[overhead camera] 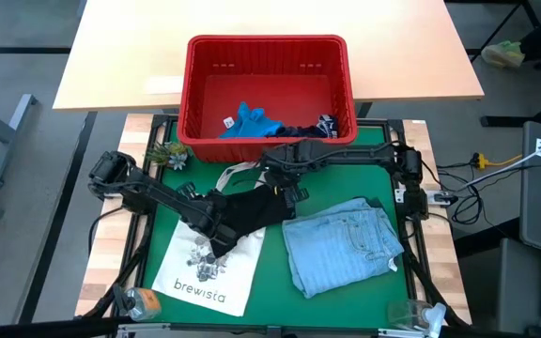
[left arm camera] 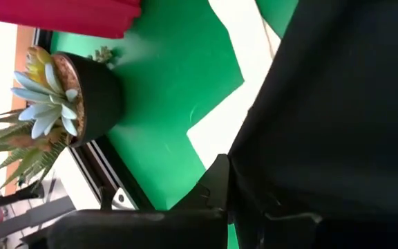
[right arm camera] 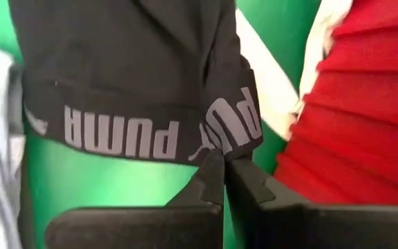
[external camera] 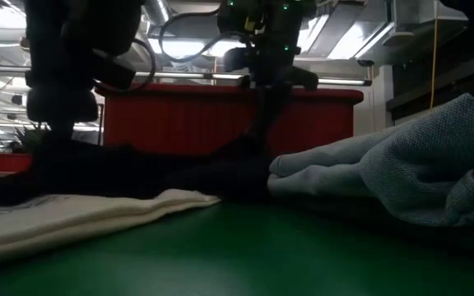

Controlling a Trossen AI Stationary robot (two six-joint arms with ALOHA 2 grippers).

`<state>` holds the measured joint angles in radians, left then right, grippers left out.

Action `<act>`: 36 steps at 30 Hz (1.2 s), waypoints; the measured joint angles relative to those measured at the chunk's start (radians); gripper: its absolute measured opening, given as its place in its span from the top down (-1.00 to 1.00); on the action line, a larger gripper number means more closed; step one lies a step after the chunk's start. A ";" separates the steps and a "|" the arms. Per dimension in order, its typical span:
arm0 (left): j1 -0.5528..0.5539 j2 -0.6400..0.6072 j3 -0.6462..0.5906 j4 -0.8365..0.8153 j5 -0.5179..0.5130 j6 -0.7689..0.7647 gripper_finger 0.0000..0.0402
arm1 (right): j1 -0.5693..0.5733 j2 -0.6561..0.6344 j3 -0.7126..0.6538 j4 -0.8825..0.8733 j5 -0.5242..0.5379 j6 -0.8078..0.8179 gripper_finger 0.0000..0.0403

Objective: Fold Laundry from Bin
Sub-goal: Fold the black boxer

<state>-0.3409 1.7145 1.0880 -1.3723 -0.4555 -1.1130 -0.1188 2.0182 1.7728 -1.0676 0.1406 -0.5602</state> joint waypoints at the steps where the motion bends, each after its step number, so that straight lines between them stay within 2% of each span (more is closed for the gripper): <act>1: 0.005 0.000 -0.002 0.004 -0.007 0.000 1.00 | 0.000 0.000 -0.006 0.016 0.002 0.000 0.97; 8: 0.030 0.000 -0.003 0.003 -0.040 0.000 1.00 | 0.002 0.000 -0.017 0.040 0.022 0.001 0.97; 12: 0.036 0.000 -0.003 0.003 -0.045 0.000 0.99 | 0.003 0.000 -0.018 0.054 0.091 0.002 0.97; 20: 0.034 0.000 -0.004 0.001 -0.120 -0.001 0.69 | 0.003 0.000 -0.018 0.083 0.119 0.003 0.96; 25: 0.036 0.000 -0.004 0.001 -0.115 -0.040 0.55 | -0.002 -0.001 -0.017 0.084 0.129 0.002 0.71; 31: 0.035 0.000 -0.004 0.001 -0.110 -0.029 0.56 | 0.000 -0.001 -0.017 0.079 0.134 0.002 0.36; 36: 0.021 0.000 -0.001 -0.001 -0.103 -0.023 0.59 | 0.000 -0.001 -0.017 0.053 0.133 0.003 0.26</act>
<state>-0.3198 1.7149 1.0867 -1.3731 -0.5586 -1.1358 -0.1188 2.0171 1.7561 -1.0141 0.2738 -0.5570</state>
